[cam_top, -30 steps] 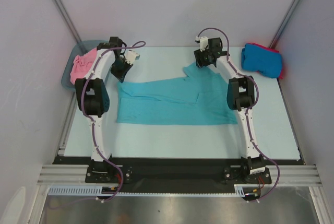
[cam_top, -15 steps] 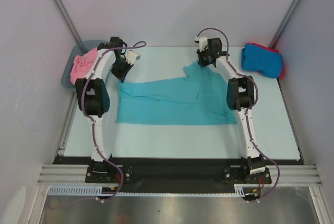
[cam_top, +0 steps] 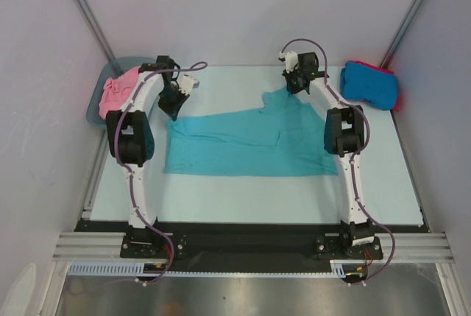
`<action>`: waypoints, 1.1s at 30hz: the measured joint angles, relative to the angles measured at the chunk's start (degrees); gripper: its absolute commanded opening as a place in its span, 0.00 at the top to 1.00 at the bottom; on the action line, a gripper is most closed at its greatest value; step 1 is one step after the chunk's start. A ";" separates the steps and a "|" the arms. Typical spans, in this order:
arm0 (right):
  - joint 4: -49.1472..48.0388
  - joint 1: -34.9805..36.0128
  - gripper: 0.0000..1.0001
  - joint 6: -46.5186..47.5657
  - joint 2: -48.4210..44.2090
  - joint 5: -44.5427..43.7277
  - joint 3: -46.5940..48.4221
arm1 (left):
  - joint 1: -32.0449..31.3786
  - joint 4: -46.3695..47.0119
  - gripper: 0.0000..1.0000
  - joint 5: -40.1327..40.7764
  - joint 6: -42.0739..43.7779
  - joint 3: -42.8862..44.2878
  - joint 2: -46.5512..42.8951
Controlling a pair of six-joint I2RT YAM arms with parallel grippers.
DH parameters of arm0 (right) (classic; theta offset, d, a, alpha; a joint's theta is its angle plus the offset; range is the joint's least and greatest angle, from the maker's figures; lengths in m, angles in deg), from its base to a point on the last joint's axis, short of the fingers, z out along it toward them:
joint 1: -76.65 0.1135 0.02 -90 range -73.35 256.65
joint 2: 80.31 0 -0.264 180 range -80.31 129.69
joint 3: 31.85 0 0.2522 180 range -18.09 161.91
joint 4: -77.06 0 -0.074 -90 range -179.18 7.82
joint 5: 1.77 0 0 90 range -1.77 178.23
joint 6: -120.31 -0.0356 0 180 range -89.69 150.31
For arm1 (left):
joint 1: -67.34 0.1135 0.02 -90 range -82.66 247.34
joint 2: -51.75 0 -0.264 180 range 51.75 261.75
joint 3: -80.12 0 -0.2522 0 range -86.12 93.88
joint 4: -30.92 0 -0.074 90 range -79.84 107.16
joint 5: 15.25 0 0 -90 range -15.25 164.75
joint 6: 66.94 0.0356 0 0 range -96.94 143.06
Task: Fold and stack the t-shirts
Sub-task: Fold the tshirt
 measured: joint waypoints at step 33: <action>21.27 -6.51 1.00 20.02 -24.11 -1.44 -22.77 | 0.17 14.60 1.00 1.84 -0.13 -16.90 -6.73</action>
